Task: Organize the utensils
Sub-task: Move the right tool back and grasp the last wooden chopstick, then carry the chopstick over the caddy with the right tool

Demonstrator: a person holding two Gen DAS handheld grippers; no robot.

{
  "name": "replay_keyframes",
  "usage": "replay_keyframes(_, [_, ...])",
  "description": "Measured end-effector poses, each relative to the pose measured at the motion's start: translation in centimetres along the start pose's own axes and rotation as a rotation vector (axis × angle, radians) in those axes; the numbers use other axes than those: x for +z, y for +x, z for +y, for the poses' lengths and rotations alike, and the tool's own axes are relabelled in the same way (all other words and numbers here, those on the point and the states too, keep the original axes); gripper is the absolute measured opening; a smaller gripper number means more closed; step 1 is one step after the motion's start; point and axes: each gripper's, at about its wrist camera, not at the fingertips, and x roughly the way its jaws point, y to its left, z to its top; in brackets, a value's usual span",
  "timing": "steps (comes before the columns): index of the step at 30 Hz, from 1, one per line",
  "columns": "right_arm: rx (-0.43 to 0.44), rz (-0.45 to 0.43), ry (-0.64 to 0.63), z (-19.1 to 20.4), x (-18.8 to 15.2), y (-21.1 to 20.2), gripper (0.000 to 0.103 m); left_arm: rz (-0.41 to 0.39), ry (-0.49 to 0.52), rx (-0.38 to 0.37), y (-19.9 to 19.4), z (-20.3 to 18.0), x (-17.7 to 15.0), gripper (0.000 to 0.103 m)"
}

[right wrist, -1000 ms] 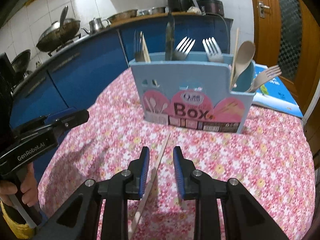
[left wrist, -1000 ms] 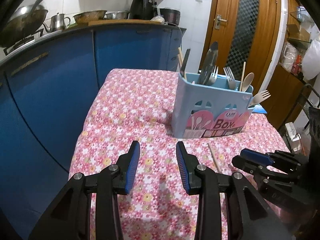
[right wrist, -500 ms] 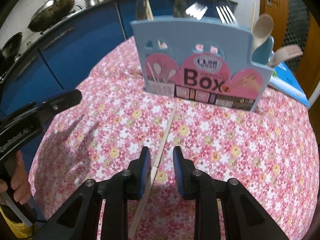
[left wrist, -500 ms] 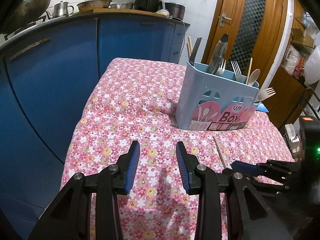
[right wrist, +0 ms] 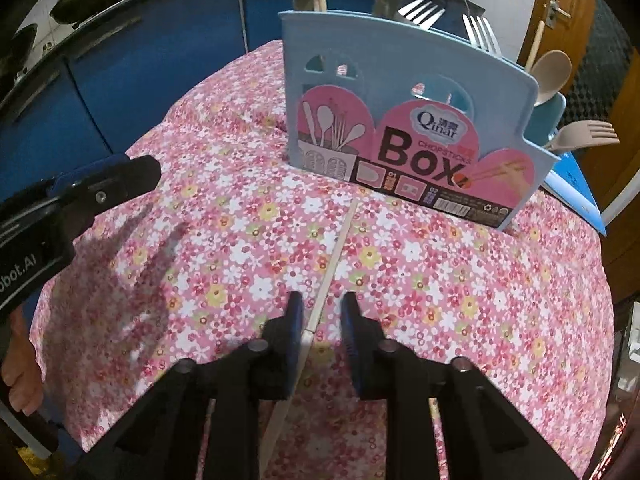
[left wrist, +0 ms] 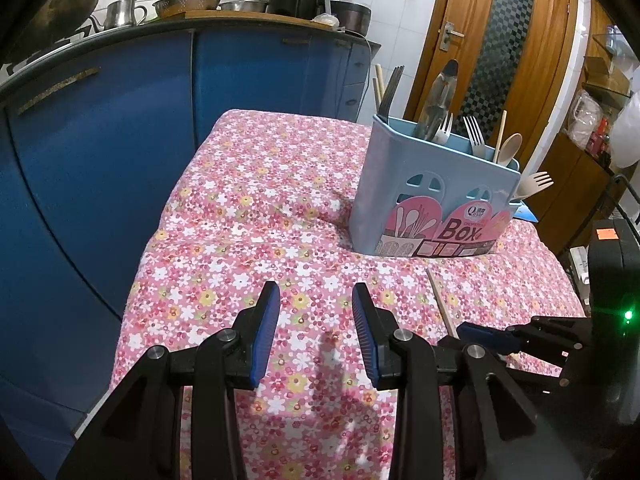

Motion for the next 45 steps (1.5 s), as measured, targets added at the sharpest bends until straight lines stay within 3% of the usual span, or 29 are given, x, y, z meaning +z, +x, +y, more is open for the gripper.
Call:
replay_keyframes(4, [0.033, -0.001, 0.018, -0.6, -0.1, -0.2, 0.009, 0.000, 0.000, -0.001, 0.0, 0.0, 0.0, 0.038])
replay_keyframes(8, [0.134, -0.022, 0.099, -2.4, -0.9, -1.1, 0.008, 0.002, 0.000, 0.000, 0.1, -0.1, 0.0, 0.038])
replay_keyframes(18, [0.216, -0.213, 0.173, -5.4, -2.2, -4.9, 0.008, -0.001, 0.018, 0.000, 0.3, -1.4, 0.4, 0.038])
replay_keyframes(31, [0.211, -0.484, 0.269, -10.2, -0.8, -8.9, 0.008, -0.017, 0.002, -0.005, 1.0, -2.8, 1.4, 0.038])
replay_keyframes(45, [0.104, -0.731, 0.278, -13.4, 3.4, -10.5, 0.008, -0.028, -0.028, -0.020, 2.3, -3.1, 1.8, 0.038])
